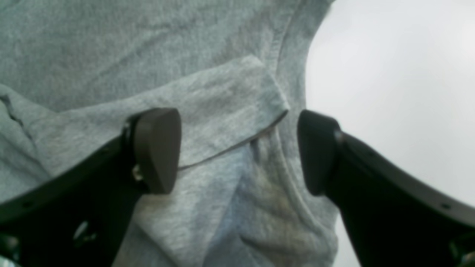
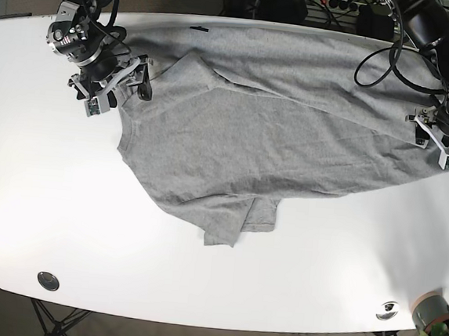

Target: Fold the T-shirt properly

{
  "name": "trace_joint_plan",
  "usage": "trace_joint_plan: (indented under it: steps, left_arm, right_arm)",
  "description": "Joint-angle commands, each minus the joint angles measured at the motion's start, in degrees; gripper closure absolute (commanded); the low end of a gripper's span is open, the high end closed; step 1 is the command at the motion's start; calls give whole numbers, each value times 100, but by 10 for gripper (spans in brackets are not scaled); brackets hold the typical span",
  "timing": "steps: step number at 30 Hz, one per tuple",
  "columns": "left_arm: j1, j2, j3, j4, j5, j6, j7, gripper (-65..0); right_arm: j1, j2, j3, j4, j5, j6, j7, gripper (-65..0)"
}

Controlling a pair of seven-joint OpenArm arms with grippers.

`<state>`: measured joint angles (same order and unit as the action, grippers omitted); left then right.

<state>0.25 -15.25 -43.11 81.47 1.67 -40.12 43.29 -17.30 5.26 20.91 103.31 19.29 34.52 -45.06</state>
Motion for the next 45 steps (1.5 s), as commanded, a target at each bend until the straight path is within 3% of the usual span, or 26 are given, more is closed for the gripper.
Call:
trace_joint_plan:
  steps: [1,11,12,14,17,27,32,40,45]
  left_arm:
    - [-65,-124,157,-143,-49,12,-78,-372]
    - [-21,-221,228,-231,-66,12,-78,-342]
    - [-21,-212,219,-231,-66,12,-78,-318]
    - [-21,-159,219,-213,-66,12,-78,-210]
    - [-21,-159,245,-196,-57,12,-78,-8]
    - [-21,96,-414,455,-66,12,-78,0]
    - [94,140,-423,824,-66,12,-52,0]
    - [269,219,-467,1782,-75,12,775,0]
    - [612,351,-704,2407,-75,12,854,0]
  right_arm:
    - [29,33,6,83,71,16,132,-465]
    - [55,33,41,83,71,16,132,-465]
    - [55,33,41,83,71,16,132,-465]
    - [55,33,41,83,71,16,132,-465]
    - [55,33,41,83,71,16,132,-465]
    - [64,33,24,91,71,16,132,-465]
    - [126,33,6,74,54,-28,132,-465]
    - [363,50,6,-243,10,-28,132,-465]
    - [372,50,6,-313,10,-28,132,-465]
